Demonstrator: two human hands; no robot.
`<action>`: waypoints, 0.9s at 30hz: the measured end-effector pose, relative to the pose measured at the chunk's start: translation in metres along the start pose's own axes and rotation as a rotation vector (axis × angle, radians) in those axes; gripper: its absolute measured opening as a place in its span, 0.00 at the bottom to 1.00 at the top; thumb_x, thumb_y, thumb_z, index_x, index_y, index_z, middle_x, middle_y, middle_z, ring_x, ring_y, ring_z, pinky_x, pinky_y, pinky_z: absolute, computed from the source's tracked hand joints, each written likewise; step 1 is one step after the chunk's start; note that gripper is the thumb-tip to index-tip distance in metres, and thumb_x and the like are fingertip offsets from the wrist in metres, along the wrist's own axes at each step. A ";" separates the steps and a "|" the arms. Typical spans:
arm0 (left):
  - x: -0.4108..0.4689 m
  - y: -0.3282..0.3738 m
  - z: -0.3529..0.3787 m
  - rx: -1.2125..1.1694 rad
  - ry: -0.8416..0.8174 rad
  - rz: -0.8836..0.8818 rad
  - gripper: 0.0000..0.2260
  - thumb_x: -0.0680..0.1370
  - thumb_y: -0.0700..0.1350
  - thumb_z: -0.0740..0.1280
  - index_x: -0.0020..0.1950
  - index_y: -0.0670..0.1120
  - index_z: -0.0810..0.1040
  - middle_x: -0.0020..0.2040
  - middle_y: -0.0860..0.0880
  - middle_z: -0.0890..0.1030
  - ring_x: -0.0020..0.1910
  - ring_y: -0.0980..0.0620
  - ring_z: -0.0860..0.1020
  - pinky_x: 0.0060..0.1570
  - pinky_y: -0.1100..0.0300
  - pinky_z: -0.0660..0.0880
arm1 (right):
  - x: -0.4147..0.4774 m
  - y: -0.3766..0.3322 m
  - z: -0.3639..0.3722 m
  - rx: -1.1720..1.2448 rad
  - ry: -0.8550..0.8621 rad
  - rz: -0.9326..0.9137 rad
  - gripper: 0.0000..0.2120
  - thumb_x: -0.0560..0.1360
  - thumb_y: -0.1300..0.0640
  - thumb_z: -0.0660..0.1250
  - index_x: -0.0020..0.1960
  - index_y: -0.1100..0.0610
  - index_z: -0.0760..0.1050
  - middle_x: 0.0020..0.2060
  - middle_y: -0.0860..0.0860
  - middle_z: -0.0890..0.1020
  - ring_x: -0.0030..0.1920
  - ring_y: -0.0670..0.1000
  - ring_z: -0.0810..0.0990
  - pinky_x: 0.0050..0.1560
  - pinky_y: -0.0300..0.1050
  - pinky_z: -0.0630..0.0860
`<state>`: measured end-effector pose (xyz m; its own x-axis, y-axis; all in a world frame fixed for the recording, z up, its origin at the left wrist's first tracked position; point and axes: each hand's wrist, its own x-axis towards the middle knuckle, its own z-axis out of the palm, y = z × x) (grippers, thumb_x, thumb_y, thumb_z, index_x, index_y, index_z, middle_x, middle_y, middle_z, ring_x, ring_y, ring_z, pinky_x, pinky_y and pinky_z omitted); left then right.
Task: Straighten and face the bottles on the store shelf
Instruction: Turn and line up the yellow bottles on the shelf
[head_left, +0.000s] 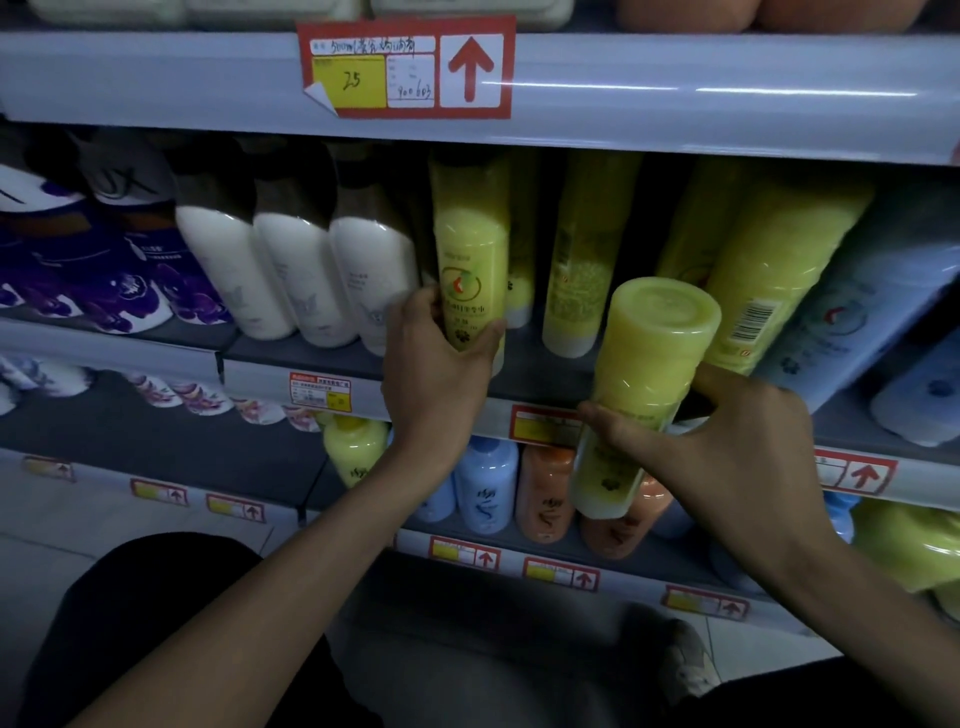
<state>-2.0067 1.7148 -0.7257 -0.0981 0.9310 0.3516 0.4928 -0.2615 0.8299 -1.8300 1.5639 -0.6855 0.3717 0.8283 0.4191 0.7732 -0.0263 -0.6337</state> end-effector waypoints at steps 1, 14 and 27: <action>0.001 -0.001 -0.001 -0.012 -0.011 -0.005 0.26 0.69 0.65 0.73 0.62 0.56 0.77 0.56 0.55 0.82 0.52 0.54 0.83 0.50 0.47 0.82 | 0.000 0.000 -0.001 0.011 -0.004 0.004 0.21 0.67 0.31 0.75 0.37 0.49 0.80 0.29 0.46 0.81 0.33 0.43 0.79 0.33 0.50 0.75; -0.026 0.024 0.004 -0.235 -0.284 0.069 0.29 0.66 0.61 0.75 0.65 0.53 0.81 0.57 0.54 0.84 0.54 0.62 0.82 0.52 0.53 0.83 | 0.002 -0.010 0.000 0.085 -0.034 0.034 0.17 0.67 0.36 0.77 0.37 0.50 0.80 0.30 0.45 0.83 0.34 0.41 0.81 0.33 0.49 0.77; -0.028 0.018 0.025 -0.353 -0.445 0.052 0.24 0.74 0.42 0.77 0.70 0.52 0.78 0.59 0.55 0.84 0.59 0.61 0.82 0.58 0.56 0.82 | 0.002 -0.007 -0.002 0.063 -0.053 0.027 0.15 0.66 0.38 0.77 0.39 0.48 0.82 0.31 0.42 0.83 0.39 0.37 0.81 0.34 0.36 0.74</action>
<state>-1.9736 1.6901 -0.7308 0.3302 0.9122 0.2426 0.1610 -0.3076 0.9378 -1.8337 1.5644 -0.6792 0.3627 0.8564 0.3675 0.7289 -0.0150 -0.6845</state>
